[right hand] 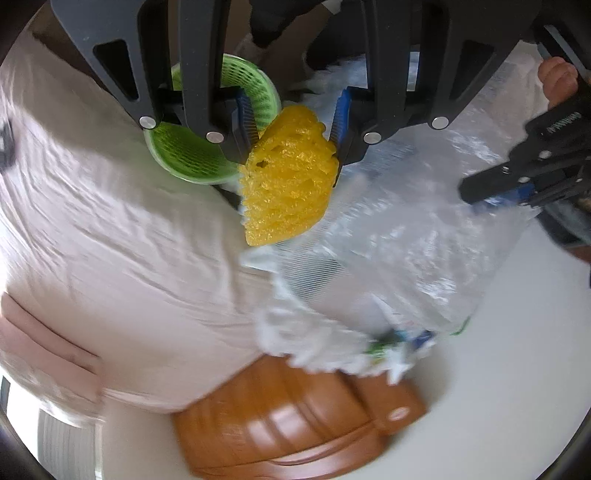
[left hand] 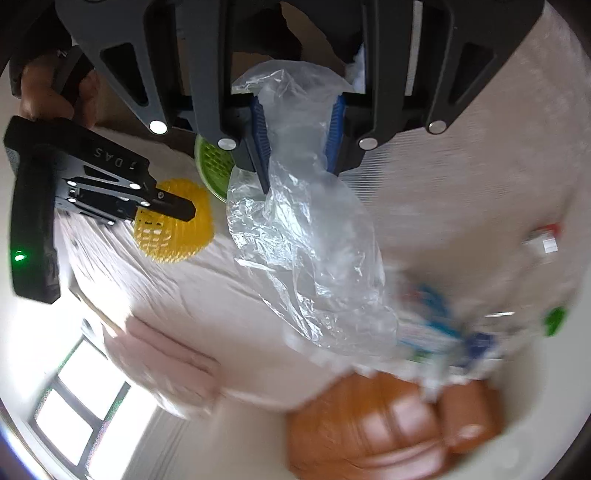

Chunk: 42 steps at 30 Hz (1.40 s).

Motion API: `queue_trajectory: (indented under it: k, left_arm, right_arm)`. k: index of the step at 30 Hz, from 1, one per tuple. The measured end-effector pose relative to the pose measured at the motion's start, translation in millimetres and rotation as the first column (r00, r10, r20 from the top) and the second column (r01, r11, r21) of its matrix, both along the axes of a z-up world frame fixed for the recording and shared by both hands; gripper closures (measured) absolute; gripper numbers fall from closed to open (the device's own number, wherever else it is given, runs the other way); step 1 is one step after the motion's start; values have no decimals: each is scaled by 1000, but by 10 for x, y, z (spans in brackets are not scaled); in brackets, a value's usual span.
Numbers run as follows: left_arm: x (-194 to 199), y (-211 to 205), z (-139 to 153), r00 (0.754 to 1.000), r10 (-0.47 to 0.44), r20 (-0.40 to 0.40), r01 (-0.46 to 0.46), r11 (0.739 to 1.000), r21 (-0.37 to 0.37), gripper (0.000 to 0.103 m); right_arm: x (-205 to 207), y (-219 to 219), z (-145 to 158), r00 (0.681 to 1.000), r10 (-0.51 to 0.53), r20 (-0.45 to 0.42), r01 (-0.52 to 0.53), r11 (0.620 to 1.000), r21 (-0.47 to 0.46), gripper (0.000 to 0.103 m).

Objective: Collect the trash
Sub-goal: 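Drop the mesh net and plastic bag into the green wastebasket, then grasp the red wrapper with the left tool while the right tool grasps the milk carton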

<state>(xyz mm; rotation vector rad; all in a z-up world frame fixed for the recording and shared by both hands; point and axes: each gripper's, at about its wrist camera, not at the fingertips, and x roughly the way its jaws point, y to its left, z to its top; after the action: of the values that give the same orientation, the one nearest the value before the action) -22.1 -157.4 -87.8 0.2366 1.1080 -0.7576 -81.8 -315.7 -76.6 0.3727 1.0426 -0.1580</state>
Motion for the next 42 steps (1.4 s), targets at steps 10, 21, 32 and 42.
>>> queue_trajectory:
  k: [10,21,32,42]
  left_arm:
    - [-238,-1083,-863,979,-111,-173,125,989,75,65]
    - [-308,-1213,-834,992,-20,-123,34,993,112,17]
    - [-384,-877,-331,998,28,53,-35,988,147,8]
    - [-246,-449,-115,990,111,92,-122,984,131,8]
  right_arm:
    - [-805,-768,-195,983,-161,-84,160,987,-17,67]
    - [-998,-991,-398,980,-160,-119,164,986,21,68]
    - [-711,-884,-642,986,-109,-129,119,990,76,62]
    - [-333,-603,-1184,950,-85,-299,132,981,140,2]
